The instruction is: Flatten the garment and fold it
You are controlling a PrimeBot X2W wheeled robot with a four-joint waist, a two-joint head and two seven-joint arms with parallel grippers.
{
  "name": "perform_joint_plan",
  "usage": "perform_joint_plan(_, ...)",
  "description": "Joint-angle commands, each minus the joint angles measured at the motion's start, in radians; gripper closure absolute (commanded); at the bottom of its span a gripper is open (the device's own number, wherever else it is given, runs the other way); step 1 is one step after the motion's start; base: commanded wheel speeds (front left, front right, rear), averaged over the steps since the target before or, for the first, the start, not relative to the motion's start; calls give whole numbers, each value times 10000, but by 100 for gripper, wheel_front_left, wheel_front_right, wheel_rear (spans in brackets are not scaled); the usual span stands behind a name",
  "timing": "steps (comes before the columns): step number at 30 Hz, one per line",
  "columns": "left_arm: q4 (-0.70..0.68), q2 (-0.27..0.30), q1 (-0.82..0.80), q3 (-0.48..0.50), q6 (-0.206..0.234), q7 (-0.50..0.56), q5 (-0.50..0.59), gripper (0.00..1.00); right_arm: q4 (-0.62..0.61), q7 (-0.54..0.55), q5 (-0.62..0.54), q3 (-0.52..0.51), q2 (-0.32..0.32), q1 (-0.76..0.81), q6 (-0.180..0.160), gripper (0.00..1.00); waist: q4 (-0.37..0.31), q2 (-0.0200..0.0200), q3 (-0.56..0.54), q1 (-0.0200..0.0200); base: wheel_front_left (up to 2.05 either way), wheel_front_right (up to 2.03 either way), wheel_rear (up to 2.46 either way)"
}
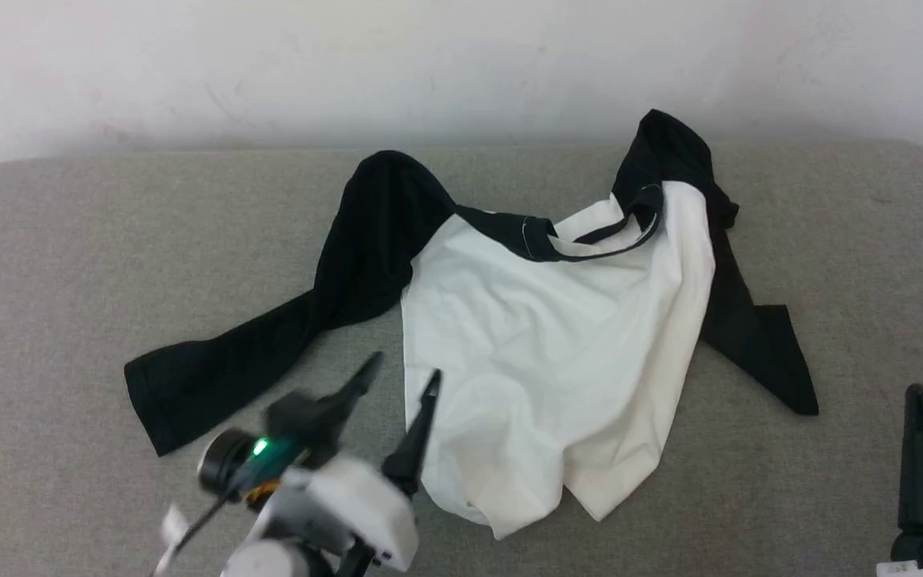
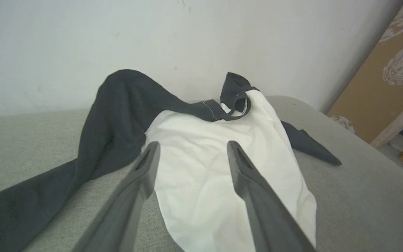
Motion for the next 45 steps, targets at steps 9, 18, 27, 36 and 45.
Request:
perform_joint_plan(9,1600,16,-2191,-788,569,5941,411,0,175,-133,162,68,23,-683,-6,0,-211,0,1030,1,0,0,0)
perform_joint_plan(18,2521,-117,-2318,-826,1092,7314,260,0,482,-305,255,242,23,-1031,-6,0,-484,0,1439,1,0,0,0)
perform_joint_plan(27,1790,-350,-1692,-644,404,7374,-2051,100,702,-295,210,119,24,-1114,-6,0,-67,0,866,1,0,0,0)
perform_joint_plan(36,-1810,353,1450,-352,358,8562,-4187,100,691,-116,263,252,24,-806,-6,0,519,0,355,1,0,0,0)
perform_joint_plan(45,-2690,401,4338,231,850,7834,-4656,75,576,190,185,207,24,-530,-6,0,1053,0,255,1,0,0,0)
